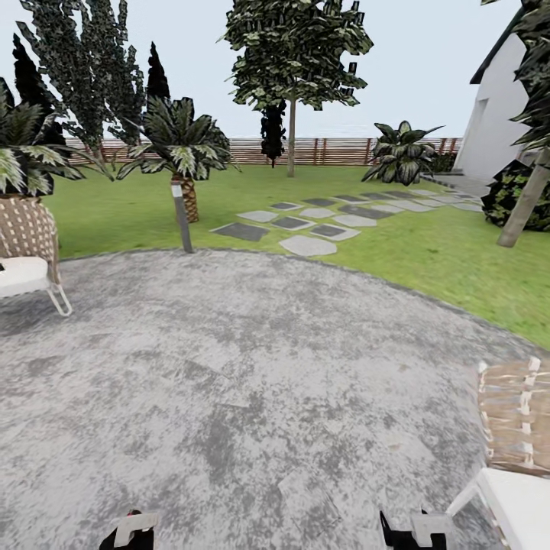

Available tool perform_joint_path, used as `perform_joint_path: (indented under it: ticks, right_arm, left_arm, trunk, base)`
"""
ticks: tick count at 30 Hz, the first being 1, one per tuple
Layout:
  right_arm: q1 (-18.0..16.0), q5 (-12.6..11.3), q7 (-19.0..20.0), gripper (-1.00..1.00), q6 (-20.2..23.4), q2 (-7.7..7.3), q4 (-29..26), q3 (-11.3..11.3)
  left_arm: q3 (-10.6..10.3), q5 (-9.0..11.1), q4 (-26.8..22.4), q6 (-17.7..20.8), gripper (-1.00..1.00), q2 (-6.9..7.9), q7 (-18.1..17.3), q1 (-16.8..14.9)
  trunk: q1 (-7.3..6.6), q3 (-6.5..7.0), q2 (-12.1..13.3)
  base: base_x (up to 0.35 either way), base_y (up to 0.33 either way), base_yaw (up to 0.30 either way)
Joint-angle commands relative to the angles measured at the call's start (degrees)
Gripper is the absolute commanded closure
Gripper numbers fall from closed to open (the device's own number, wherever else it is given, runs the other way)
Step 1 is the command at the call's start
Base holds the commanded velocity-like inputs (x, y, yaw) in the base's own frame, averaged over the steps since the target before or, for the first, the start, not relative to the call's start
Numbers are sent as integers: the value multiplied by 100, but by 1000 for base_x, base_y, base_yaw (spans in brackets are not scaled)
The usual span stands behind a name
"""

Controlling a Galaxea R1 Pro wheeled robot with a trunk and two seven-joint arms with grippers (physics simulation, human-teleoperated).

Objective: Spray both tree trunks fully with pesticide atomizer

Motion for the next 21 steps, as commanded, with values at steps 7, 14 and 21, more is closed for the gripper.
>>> perform_joint_path:
  ticks: [7, 14, 21]
  right_arm:
    - [0, 5, 3, -100, -8, -2, 6, 0]
    - [8, -22, -9, -100, -1117, -3, 443, 0]
    - [9, -11, 10, -100, -1899, 6, 875, 8]
  left_arm:
    - [0, 0, -1, 0, 100, 0, 0, 0]
    - [0, 3, -1, 0, 100, 0, 0, 0]
    - [0, 9, -1, 0, 100, 0, 0, 0]
  trunk:
    - [0, 0, 0]
    - [0, 0, 0]
    - [0, 0, 0]
  base:
    - [338, -76, 0]
    - [338, -77, 0]
    - [338, -77, 0]
